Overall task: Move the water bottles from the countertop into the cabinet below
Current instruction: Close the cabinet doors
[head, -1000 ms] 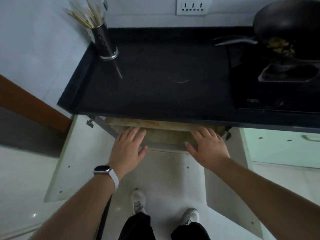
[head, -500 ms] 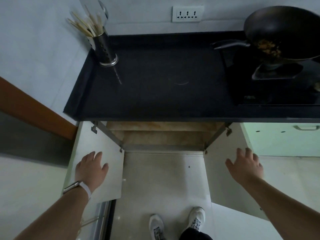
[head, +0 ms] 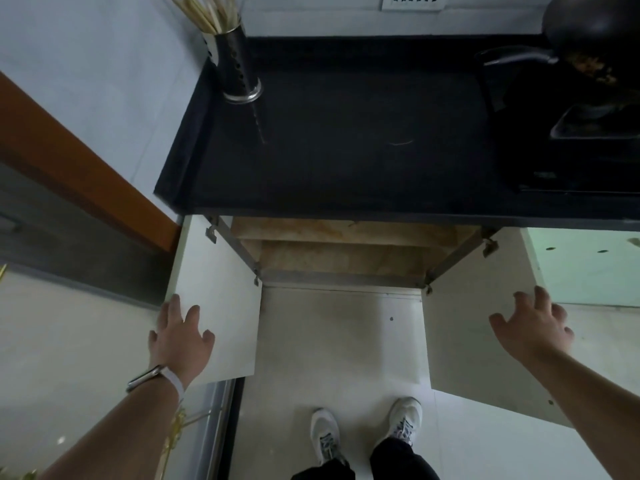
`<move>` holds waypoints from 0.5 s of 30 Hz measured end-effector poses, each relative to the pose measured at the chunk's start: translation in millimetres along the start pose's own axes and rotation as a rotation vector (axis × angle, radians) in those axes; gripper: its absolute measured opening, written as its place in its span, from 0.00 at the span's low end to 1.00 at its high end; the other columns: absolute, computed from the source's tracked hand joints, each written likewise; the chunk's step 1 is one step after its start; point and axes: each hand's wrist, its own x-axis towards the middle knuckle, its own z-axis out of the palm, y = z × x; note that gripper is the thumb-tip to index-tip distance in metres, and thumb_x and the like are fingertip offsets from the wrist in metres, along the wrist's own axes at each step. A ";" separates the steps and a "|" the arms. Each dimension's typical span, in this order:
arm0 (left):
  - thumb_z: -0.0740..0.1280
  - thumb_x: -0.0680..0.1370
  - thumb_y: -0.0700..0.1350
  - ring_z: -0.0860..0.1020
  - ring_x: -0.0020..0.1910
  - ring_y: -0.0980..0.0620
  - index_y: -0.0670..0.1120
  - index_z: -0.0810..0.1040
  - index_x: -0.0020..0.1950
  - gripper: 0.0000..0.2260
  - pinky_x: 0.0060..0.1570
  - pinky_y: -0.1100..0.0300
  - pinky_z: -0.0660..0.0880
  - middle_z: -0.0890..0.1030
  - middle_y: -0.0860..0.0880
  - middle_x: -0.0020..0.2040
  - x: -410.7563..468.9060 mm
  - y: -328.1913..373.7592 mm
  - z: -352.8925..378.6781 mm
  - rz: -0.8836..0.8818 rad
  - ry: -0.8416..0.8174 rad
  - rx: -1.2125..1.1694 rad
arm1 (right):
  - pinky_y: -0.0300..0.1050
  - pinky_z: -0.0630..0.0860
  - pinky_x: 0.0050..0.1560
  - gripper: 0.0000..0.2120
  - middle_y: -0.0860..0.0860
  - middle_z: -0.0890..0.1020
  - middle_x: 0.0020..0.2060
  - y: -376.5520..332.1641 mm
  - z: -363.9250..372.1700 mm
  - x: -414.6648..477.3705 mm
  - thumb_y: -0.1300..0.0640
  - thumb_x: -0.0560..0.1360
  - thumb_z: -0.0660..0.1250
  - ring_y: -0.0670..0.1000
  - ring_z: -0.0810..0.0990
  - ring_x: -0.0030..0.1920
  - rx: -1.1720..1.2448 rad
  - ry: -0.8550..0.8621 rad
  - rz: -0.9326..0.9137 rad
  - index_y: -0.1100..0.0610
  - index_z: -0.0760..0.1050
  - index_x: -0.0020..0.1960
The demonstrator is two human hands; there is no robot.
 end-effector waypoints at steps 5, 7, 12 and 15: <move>0.65 0.80 0.50 0.57 0.78 0.40 0.45 0.71 0.74 0.23 0.66 0.41 0.71 0.58 0.43 0.80 -3.4 4.1 -2.7 0.018 0.037 -0.043 | 0.59 0.68 0.63 0.29 0.55 0.60 0.76 -16.1 3.2 -11.5 0.44 0.75 0.64 0.63 0.61 0.71 0.009 -0.016 -0.024 0.54 0.66 0.72; 0.65 0.80 0.50 0.58 0.77 0.39 0.45 0.71 0.74 0.23 0.65 0.42 0.72 0.59 0.43 0.80 -6.9 11.4 -3.4 0.035 0.046 -0.049 | 0.60 0.68 0.64 0.28 0.56 0.61 0.75 -26.8 2.9 -17.5 0.46 0.75 0.65 0.64 0.61 0.71 0.025 -0.020 -0.052 0.55 0.67 0.72; 0.66 0.80 0.51 0.58 0.76 0.39 0.45 0.75 0.71 0.20 0.67 0.47 0.73 0.59 0.41 0.79 -14.6 34.1 -1.8 0.166 0.048 -0.073 | 0.57 0.65 0.69 0.29 0.57 0.61 0.74 -60.3 -2.8 -28.5 0.54 0.73 0.66 0.64 0.58 0.72 0.155 -0.097 -0.129 0.56 0.66 0.73; 0.65 0.81 0.52 0.53 0.79 0.41 0.46 0.73 0.72 0.21 0.70 0.50 0.69 0.57 0.41 0.80 -22.7 54.6 -5.9 0.292 -0.003 -0.119 | 0.56 0.64 0.72 0.28 0.57 0.62 0.73 -77.4 -7.4 -32.5 0.62 0.72 0.66 0.61 0.58 0.72 0.210 -0.118 -0.243 0.58 0.67 0.72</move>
